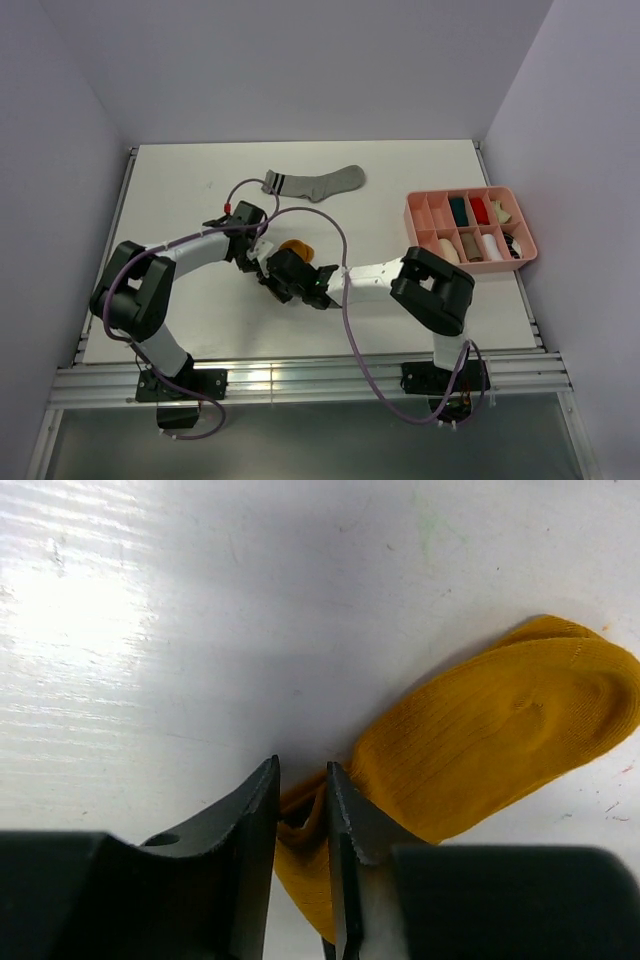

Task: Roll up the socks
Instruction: Roll the sock at the center of the board.

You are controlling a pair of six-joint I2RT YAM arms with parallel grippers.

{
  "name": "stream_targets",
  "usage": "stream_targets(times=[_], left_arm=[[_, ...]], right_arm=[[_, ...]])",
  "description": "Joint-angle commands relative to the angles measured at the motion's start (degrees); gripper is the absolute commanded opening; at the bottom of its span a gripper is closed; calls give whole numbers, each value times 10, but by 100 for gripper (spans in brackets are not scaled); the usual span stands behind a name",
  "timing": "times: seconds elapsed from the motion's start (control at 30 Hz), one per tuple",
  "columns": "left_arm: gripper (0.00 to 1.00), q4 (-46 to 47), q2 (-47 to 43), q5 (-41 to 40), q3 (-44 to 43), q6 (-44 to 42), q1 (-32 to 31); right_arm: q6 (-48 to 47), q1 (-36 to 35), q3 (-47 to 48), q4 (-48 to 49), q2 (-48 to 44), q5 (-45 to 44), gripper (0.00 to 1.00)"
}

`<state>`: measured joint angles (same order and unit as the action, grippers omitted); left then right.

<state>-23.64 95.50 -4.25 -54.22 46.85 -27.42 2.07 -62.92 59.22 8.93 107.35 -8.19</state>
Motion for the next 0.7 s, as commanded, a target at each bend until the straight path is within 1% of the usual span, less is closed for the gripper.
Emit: stream_targets(times=[0.0, 0.03, 0.17, 0.23, 0.27, 0.33, 0.37, 0.43, 0.47, 0.53, 0.57, 0.67], left_arm=[[31, -6, 6, -8, -19, -33, 7], [31, -4, 6, -6, -23, -37, 8], [30, 5, 30, 15, -41, -53, 11], [27, 16, 41, 32, -41, -55, 11], [27, 20, 48, 37, -39, -56, 11], [25, 34, 53, 37, -35, -55, 11], [25, 39, 54, 37, -33, -58, 11], [26, 50, 52, 37, -30, -64, 11], [26, 54, 50, 37, -30, -67, 11], [26, 68, 53, 37, -31, -77, 11], [26, 69, 59, 49, -34, -86, 11], [24, 85, 71, 64, -34, -91, 10]], right_arm=[[35, 33, -19, -5, -13, 100, 0], [40, 41, -24, -4, -15, 147, 0], [76, 76, -34, 18, -28, 232, 0], [90, 96, -36, 28, -28, 274, 0], [106, 104, -35, 38, -26, 317, 0], [123, 128, -33, 47, -15, 351, 0], [137, 137, -30, 49, -10, 386, 0], [152, 158, -21, 54, 13, 426, 0], [171, 166, -17, 59, 22, 464, 0], [191, 188, -18, 74, 46, 496, 0], [209, 194, -19, 90, 57, 506, 0], [207, 207, 0, 57, 78, 511, 0]])
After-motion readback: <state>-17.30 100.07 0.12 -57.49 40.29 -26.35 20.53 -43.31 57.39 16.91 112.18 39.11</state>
